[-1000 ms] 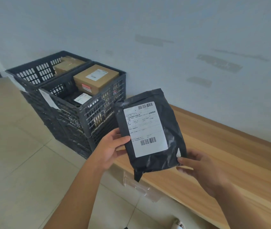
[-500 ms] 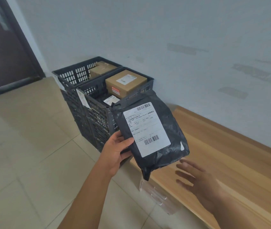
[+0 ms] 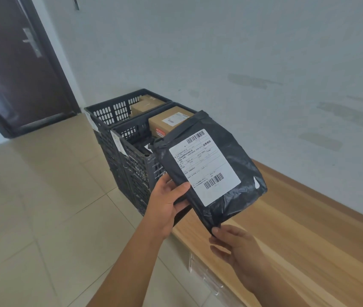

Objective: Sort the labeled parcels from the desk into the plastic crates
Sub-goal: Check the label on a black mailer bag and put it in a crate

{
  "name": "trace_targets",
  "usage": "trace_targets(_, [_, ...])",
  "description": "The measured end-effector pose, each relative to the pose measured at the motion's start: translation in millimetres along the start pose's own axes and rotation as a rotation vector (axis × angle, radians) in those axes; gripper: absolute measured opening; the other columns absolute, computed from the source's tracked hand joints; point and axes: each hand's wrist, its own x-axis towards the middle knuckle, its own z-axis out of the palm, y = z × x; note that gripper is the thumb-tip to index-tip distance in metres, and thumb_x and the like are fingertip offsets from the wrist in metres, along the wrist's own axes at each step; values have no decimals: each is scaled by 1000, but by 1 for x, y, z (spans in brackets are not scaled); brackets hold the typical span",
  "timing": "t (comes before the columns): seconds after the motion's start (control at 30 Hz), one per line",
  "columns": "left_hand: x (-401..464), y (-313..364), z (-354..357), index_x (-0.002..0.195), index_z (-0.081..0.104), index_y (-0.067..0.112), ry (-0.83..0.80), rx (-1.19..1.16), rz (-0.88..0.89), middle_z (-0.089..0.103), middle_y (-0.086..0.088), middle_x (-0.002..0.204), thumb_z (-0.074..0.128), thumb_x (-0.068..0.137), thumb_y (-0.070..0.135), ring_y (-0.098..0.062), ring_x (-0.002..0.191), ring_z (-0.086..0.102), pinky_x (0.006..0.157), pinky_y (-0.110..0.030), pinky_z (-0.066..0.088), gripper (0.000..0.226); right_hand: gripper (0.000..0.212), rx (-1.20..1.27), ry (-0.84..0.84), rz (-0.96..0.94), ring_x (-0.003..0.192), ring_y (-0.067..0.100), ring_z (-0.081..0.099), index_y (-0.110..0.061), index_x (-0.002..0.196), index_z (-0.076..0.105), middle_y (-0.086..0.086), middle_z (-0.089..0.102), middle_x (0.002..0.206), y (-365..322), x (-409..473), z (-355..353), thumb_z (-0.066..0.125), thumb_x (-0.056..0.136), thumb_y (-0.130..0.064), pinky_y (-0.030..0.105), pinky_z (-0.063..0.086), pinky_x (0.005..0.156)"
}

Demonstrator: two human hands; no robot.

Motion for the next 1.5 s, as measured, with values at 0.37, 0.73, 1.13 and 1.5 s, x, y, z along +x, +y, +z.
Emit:
trace_targets(0.37, [10, 0, 16, 137, 58, 14, 23, 146, -33, 74, -10, 126, 64, 96, 1, -31, 117, 71, 89, -43, 61, 43, 33, 176, -61, -88, 107, 28, 70, -18, 114, 71, 5, 78, 108, -45, 17, -64, 71, 82, -27, 49, 53, 99])
trace_targets(0.73, [-3, -13, 19, 129, 63, 19, 158, 261, -49, 75, -8, 123, 75, 81, 12, -28, 113, 72, 90, -47, 58, 50, 15, 173, 30, -88, 91, 25, 67, -8, 88, 72, 6, 78, 86, -54, 47, -107, 61, 96, -3, 47, 49, 102])
trace_targets(1.13, [-38, -18, -31, 126, 63, 18, 490, 227, -9, 76, -5, 118, 74, 86, 6, -25, 108, 74, 87, -44, 58, 43, 13, 32, -39, 72, 87, 26, 63, -6, 82, 69, 9, 68, 81, -26, 104, -64, 67, 94, -3, 49, 50, 104])
trace_targets(1.5, [12, 50, -183, 131, 62, 18, 391, 272, -82, 74, -4, 123, 88, 73, 9, -28, 110, 73, 90, -43, 58, 64, 26, -489, -373, -159, 110, 20, 72, -27, 121, 73, -4, 78, 113, -58, 174, 110, 71, 94, -27, 45, 53, 101])
